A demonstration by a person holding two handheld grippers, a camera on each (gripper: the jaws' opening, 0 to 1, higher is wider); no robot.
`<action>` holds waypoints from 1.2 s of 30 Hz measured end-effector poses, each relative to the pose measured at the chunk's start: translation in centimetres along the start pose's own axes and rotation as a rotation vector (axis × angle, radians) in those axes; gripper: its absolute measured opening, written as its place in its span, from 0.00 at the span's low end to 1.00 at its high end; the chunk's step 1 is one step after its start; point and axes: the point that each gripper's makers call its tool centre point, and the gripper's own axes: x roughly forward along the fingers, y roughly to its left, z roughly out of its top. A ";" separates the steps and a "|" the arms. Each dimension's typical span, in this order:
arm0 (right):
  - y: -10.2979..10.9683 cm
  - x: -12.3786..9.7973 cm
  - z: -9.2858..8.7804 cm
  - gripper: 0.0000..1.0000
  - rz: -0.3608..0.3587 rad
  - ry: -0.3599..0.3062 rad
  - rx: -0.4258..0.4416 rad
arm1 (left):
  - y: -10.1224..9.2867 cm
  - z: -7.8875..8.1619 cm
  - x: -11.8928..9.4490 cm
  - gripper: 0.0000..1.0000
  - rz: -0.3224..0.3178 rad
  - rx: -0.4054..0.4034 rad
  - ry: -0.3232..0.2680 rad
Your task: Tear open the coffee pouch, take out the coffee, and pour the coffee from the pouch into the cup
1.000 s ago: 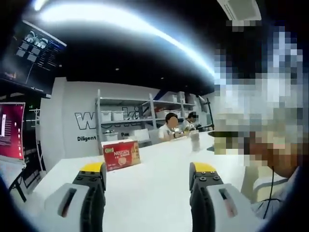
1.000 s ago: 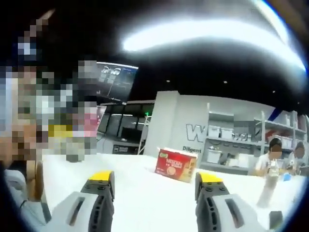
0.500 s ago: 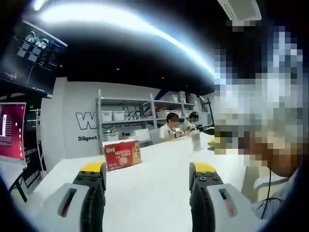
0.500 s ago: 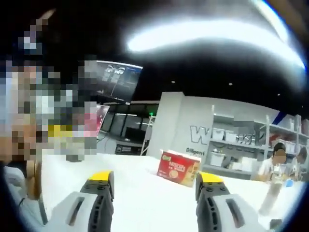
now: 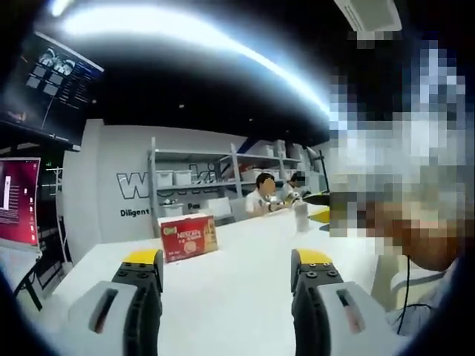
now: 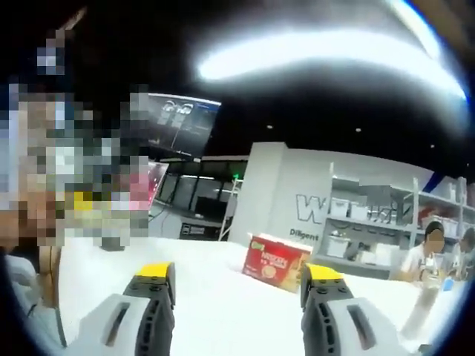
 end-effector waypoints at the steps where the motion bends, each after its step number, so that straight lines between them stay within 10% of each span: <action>1: 0.0 0.1 0.0 0.69 0.001 -0.002 0.001 | 0.0 0.0 0.1 0.71 -0.001 -0.001 -0.001; 36: -5.6 2.5 -2.5 0.65 -0.033 -0.100 0.038 | -1.5 -2.6 1.9 0.71 -0.038 -0.009 0.054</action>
